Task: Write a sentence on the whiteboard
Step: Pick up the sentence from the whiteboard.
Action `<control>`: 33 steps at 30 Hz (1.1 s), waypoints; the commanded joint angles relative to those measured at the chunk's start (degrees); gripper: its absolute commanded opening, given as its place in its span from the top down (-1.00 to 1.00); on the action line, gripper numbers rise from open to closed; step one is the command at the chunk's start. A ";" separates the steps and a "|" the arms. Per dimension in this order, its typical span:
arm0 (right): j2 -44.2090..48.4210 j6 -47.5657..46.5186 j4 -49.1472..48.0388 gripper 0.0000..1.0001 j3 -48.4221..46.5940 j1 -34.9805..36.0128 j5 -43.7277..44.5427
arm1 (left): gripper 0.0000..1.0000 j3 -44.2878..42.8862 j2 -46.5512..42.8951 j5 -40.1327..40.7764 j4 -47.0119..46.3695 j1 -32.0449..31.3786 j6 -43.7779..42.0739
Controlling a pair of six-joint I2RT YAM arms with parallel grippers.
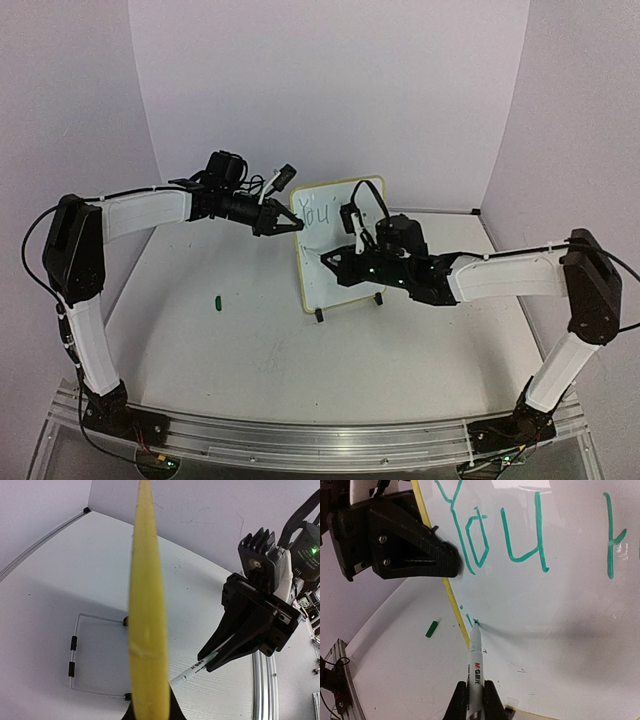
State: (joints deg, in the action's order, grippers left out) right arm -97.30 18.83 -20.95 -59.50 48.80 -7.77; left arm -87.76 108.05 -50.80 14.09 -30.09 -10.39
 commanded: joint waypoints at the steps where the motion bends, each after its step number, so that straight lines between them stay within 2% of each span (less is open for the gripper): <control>1: 0.36 1.34 -0.41 1.00 1.34 -0.21 0.96 | 1.00 -0.57 -0.30 -0.09 4.88 -1.38 -1.14; 21: 1.64 0.42 -2.32 1.00 -2.18 -0.20 0.22 | 1.00 -0.64 -0.23 -0.02 4.91 -1.47 -1.17; 33: 2.42 0.14 -2.52 1.00 -1.55 -0.20 2.96 | 1.00 -0.64 -0.12 -0.07 4.92 -1.47 -1.13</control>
State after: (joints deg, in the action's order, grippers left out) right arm -97.27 19.53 -21.37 -59.64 48.80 -7.65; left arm -87.76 108.05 -50.78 14.09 -30.09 -10.44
